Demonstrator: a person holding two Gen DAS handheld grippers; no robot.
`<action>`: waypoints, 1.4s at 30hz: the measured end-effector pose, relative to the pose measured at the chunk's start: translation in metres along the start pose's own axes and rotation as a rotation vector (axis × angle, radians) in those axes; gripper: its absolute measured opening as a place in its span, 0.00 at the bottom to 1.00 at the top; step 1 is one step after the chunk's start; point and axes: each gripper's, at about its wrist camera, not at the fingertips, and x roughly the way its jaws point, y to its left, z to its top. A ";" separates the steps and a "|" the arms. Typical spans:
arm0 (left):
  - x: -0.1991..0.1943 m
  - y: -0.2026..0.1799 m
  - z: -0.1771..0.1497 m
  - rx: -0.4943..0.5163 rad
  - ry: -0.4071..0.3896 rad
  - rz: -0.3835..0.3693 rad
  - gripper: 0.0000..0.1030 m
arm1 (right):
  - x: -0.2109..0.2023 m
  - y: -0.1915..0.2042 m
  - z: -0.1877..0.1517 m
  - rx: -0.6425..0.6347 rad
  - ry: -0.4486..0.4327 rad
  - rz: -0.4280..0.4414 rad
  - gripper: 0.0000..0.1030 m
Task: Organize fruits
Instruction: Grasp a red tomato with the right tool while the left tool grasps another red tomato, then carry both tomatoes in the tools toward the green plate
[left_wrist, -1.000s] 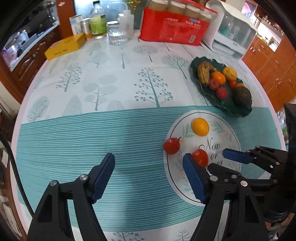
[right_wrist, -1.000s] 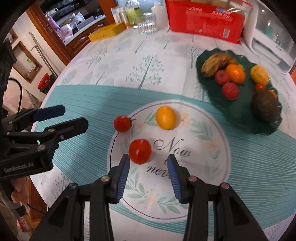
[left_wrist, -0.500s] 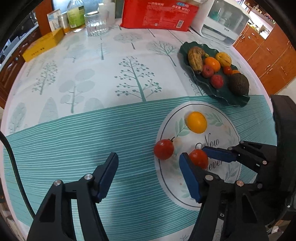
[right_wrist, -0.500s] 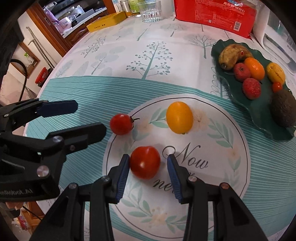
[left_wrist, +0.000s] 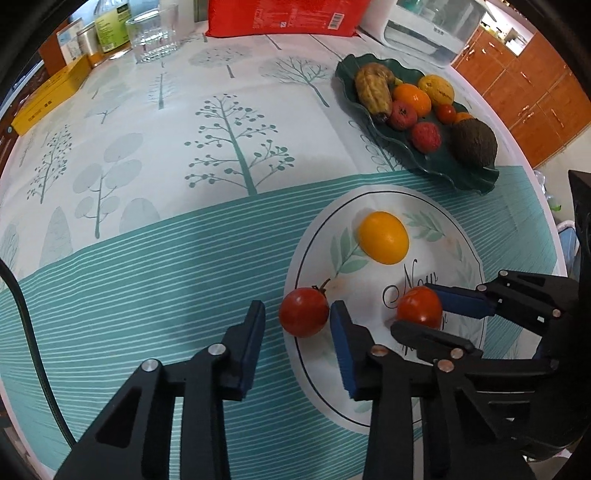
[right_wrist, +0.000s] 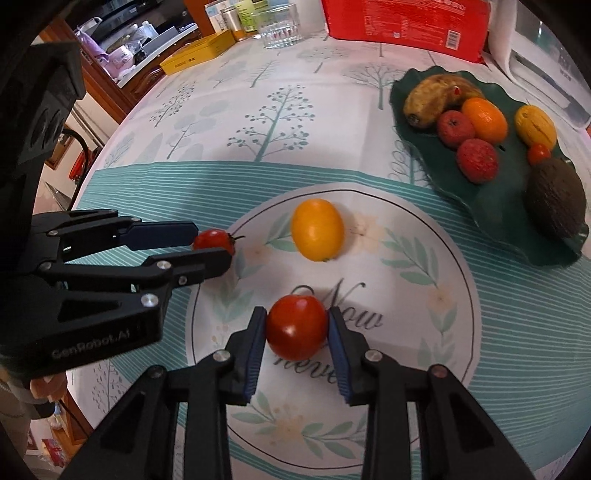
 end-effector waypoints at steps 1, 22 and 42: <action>0.001 -0.001 0.000 0.002 0.004 -0.002 0.31 | 0.000 -0.001 0.000 0.001 0.000 -0.001 0.32; 0.004 -0.009 -0.007 -0.004 0.015 -0.005 0.23 | -0.015 -0.008 -0.010 0.016 -0.026 0.018 0.32; -0.064 -0.071 -0.005 0.036 -0.093 -0.024 0.23 | -0.072 -0.038 -0.030 0.047 -0.122 0.024 0.32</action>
